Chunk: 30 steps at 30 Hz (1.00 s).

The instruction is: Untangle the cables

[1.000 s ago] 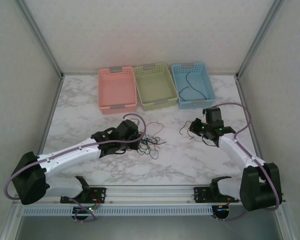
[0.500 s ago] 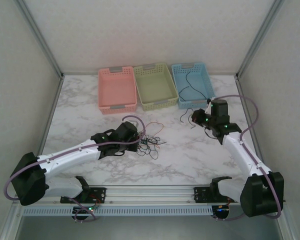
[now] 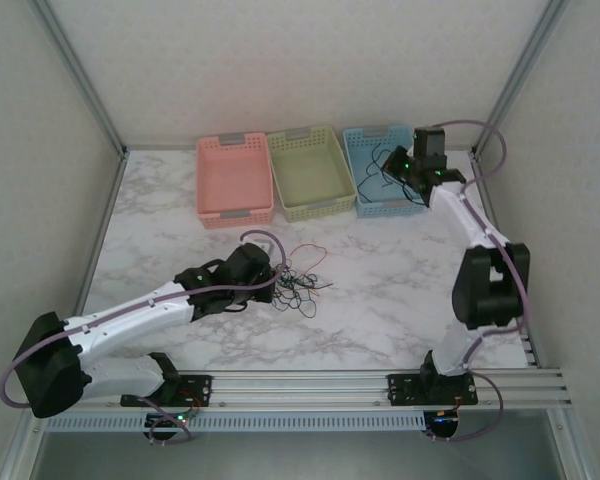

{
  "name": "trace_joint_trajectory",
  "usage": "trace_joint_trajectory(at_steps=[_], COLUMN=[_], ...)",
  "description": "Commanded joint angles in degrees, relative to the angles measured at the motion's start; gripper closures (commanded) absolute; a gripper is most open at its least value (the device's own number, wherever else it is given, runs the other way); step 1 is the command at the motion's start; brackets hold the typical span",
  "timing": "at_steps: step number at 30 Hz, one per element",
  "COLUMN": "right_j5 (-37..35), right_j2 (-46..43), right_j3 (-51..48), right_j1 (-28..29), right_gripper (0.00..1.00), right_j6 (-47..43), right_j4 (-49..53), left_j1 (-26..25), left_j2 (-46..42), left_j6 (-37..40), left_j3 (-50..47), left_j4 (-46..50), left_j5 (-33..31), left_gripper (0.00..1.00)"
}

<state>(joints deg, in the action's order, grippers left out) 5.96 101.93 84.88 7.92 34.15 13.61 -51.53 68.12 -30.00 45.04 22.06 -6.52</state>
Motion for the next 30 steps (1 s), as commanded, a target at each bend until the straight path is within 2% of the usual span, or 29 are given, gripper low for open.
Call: trace_joint_trajectory(at_steps=[1, 4, 6, 7, 9, 10, 13, 18, 21, 25, 30], right_j5=[-3.3, -4.7, -4.5, -4.1, -3.7, -3.5, -1.5, 2.1, 6.9, 13.5, 19.7], right_j2=[7.3, 12.9, 16.2, 17.0, 17.7, 17.6, 15.0, 3.2, -6.4, -15.2, -18.9], right_j3=[6.8, 13.0, 17.4, 18.4, 19.5, 19.6, 17.8, 6.6, -5.3, -17.7, -26.5], right_j1=[-0.8, -0.7, -0.7, -0.8, -0.8, -0.8, -0.7, 0.9, 3.3, 9.5, 18.6], right_gripper=[1.00, 1.00, 0.95, 0.88, 0.69, 0.63, 0.55, 0.53, 0.54, 0.54, 0.55], right_j6=[2.0, 2.0, 1.8, 1.6, 1.0, 0.9, 0.0, -1.9, -2.2, -4.1, -5.8], right_j4=[3.1, 6.3, 9.4, 9.8, 10.5, 10.8, 11.0, 7.3, 1.9, -2.3, -5.2], left_j1=[0.4, 0.4, 0.5, 0.4, 0.4, 0.5, 0.4, 0.4, 0.4, 0.5, 0.5], left_j2=[-1.7, -3.0, -4.0, -4.3, -4.2, -4.1, -4.2, -5.3, -6.0, -6.2, -6.7], left_j6=[-0.8, -1.3, -1.7, -1.8, -1.8, -1.8, -1.7, -1.6, -1.6, -1.2, -0.1], left_j3=[-0.6, -1.1, -1.9, -2.2, -2.2, -2.1, -2.3, -3.5, -4.6, -4.8, -4.2], left_j4=[1.4, 1.4, 0.5, -0.1, -0.5, -0.5, -1.2, -2.5, -4.1, -5.0, -4.3], left_j5=[-0.1, 0.0, 0.8, 1.3, 2.1, 2.5, 3.2, 3.8, 4.3, 5.5, 6.4], left_gripper=[1.00, 1.00, 1.00, 1.00, 1.00, 1.00, 1.00, 1.00, 1.00, 1.00, 1.00])
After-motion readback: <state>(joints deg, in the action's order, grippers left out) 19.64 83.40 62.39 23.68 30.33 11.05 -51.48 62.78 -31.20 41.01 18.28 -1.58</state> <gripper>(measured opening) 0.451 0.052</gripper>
